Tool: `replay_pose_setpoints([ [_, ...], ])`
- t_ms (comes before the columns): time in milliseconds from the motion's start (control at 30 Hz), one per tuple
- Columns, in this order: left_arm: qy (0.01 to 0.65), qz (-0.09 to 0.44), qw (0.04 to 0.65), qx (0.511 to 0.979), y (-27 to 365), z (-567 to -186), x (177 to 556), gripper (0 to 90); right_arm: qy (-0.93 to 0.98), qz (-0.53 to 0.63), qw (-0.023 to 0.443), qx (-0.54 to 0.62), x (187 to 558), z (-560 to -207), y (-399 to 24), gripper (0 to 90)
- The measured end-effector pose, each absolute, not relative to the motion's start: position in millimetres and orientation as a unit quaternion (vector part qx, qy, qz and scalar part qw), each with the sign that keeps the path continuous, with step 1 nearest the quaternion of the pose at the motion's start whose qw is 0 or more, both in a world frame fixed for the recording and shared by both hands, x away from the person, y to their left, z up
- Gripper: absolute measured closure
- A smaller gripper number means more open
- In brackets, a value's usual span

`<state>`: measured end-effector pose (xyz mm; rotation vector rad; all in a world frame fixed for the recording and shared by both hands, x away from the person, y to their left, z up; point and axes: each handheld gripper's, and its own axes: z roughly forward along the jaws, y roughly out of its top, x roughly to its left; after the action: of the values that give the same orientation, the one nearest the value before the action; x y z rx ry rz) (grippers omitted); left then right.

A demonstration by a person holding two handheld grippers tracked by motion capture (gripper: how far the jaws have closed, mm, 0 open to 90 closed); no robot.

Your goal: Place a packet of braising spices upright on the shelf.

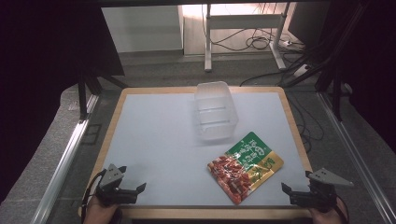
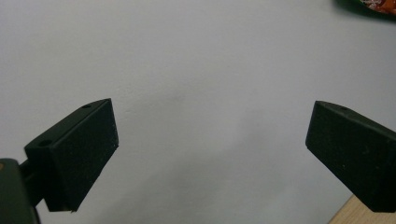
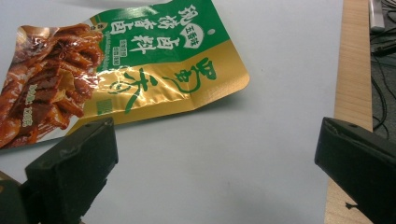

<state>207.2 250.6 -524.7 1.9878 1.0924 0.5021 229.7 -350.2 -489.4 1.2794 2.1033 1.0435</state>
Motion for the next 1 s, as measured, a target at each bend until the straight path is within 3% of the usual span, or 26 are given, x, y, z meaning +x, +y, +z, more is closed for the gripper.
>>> replay_pose_setpoints([
  [1000, 0.426, 0.201, 0.391, 0.791, 248.2, -524.8, 207.1, 2.6, 0.767, 0.388, 0.242, 0.450, 247.5, -485.2, -341.8, 0.0],
])
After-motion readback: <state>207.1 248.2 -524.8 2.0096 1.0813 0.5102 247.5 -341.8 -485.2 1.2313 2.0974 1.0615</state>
